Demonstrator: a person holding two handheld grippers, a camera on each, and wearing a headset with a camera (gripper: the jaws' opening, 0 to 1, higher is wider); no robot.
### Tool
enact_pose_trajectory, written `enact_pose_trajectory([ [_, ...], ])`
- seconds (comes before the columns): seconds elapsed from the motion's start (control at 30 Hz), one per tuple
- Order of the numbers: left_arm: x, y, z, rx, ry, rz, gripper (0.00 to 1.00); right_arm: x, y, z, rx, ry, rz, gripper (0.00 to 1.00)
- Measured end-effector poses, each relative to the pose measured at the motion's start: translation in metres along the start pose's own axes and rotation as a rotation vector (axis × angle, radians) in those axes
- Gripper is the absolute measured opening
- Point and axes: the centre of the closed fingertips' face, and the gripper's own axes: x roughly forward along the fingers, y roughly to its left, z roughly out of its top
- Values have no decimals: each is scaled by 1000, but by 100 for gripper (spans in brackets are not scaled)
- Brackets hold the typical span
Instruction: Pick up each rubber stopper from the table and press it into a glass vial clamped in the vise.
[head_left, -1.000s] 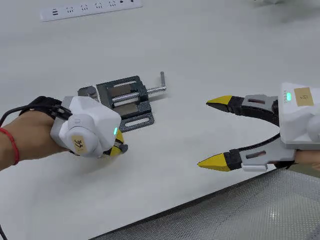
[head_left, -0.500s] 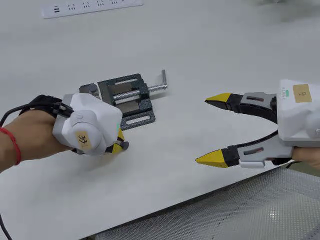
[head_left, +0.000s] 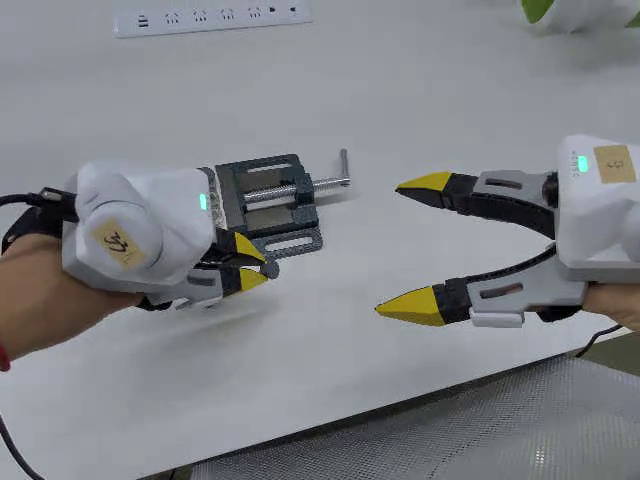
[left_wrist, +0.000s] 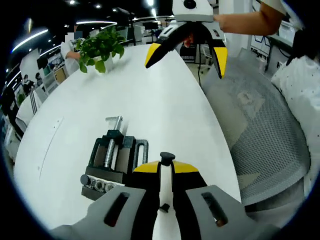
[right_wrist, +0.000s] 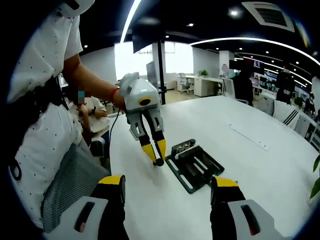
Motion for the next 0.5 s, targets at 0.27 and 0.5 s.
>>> enact_pose_trajectory([
  [0.27,-23,-4,26,-208,-138,69,4,17,7,34,-48,14,89,54],
  [0.5,-29,-9,34,-284,-182,79,4,35,18,49,-147,87,205,36],
])
